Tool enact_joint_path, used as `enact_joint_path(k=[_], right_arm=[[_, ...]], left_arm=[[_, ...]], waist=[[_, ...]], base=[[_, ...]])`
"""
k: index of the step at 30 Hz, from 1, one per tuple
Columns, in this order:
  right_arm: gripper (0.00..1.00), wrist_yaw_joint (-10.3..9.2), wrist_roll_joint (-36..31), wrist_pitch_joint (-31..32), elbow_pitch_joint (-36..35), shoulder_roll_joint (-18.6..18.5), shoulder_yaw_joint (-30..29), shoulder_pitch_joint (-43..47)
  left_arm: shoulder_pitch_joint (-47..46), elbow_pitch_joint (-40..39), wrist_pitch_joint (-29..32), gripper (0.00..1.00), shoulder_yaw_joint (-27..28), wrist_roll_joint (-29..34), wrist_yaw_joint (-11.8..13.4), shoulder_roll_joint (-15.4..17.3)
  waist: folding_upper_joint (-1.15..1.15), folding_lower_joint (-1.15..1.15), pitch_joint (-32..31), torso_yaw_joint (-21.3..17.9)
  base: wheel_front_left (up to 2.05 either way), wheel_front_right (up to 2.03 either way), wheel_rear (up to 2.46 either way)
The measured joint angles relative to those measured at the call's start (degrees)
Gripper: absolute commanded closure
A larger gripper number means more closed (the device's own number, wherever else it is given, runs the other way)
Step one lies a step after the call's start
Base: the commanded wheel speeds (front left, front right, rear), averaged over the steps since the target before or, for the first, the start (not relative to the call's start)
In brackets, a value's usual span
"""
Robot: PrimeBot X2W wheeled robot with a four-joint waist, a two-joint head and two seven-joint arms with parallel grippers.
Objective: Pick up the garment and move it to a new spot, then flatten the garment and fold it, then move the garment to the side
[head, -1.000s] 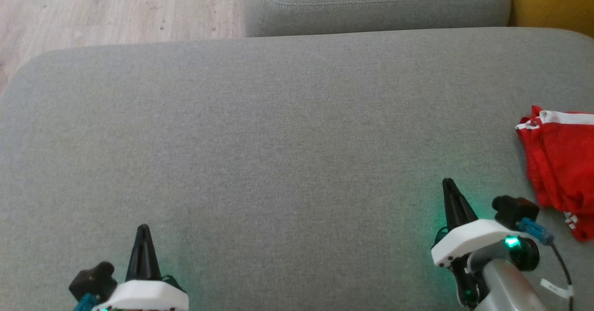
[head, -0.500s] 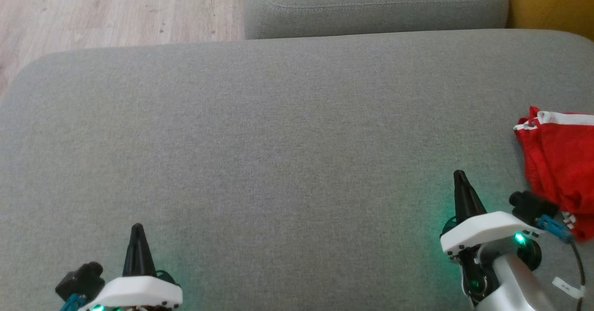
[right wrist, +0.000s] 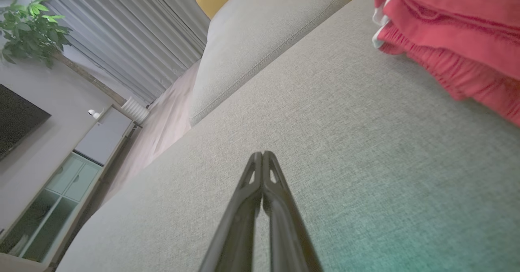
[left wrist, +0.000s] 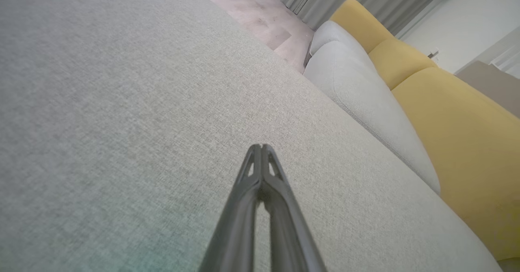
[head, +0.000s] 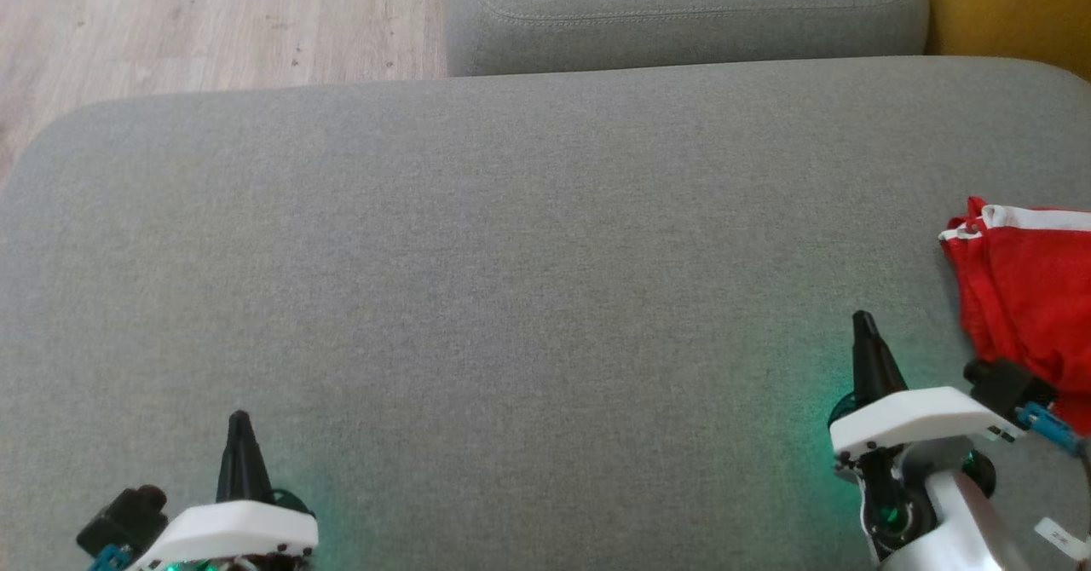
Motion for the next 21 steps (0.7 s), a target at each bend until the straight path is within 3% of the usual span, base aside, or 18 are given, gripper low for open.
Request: enact_joint_path(k=[21], right_arm=[[1.0,0.0,13.2,3.2,-4.4,0.0,-2.6,2.1]], left_arm=[[0.0,-2.3,3.6,1.0,0.7,-12.4,-0.6,0.0]], waist=[[0.0,0.0,-0.6,-0.3]], base=[[0.0,0.0,0.0]])
